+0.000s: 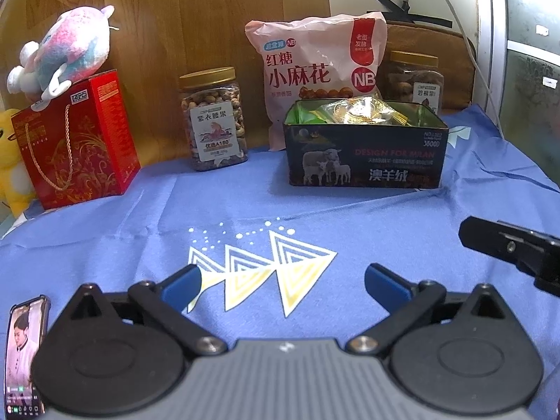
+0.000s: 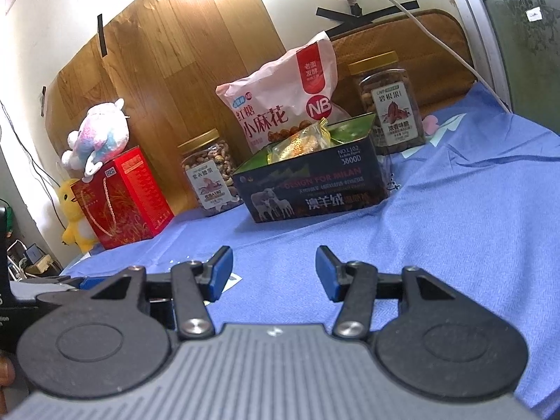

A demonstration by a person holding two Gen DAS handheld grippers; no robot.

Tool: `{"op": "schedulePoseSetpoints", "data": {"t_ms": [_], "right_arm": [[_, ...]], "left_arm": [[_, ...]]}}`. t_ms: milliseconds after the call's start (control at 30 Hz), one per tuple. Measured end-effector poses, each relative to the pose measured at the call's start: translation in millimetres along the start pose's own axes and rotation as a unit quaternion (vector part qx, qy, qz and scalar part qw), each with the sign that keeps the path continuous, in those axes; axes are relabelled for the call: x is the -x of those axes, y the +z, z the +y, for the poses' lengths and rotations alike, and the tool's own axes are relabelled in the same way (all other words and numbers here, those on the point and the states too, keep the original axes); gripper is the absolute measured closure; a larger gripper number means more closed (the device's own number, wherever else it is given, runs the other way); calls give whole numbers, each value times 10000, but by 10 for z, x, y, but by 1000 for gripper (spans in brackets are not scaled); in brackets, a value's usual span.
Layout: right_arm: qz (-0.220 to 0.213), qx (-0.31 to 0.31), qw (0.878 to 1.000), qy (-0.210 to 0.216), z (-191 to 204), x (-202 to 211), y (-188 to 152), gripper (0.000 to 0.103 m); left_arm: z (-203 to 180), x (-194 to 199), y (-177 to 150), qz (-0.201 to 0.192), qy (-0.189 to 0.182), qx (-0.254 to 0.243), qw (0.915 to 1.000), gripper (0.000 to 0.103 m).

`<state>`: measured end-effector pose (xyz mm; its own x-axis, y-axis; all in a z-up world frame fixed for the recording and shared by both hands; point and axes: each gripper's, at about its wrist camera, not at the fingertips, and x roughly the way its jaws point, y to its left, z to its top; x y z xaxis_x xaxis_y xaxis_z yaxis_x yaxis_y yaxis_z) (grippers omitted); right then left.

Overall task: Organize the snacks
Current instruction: 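Withdraw the left tool from the tin back over the table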

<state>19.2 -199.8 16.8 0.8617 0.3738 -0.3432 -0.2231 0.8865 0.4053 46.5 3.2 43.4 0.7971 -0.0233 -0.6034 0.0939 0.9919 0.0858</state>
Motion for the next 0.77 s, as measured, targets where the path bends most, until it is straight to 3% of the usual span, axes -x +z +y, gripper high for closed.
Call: {"op": "schedulePoseSetpoints", "data": {"t_ms": [333, 533, 667, 767], "right_arm": [[-24, -25, 10000, 24, -13, 29, -8, 47], [-49, -31, 10000, 16, -23, 46, -9, 46], [-64, -14, 10000, 8, -25, 53, -8, 45], [-75, 7, 10000, 0, -29, 59, -3, 43]], "left_arm": [[-28, 6, -9, 7, 86, -61, 9999, 0], [-18, 93, -6, -299, 8, 8, 9996, 0], [30, 89, 9, -187, -379, 208, 9989, 0], [-16, 112, 7, -279, -330, 115, 9990, 0]]}}
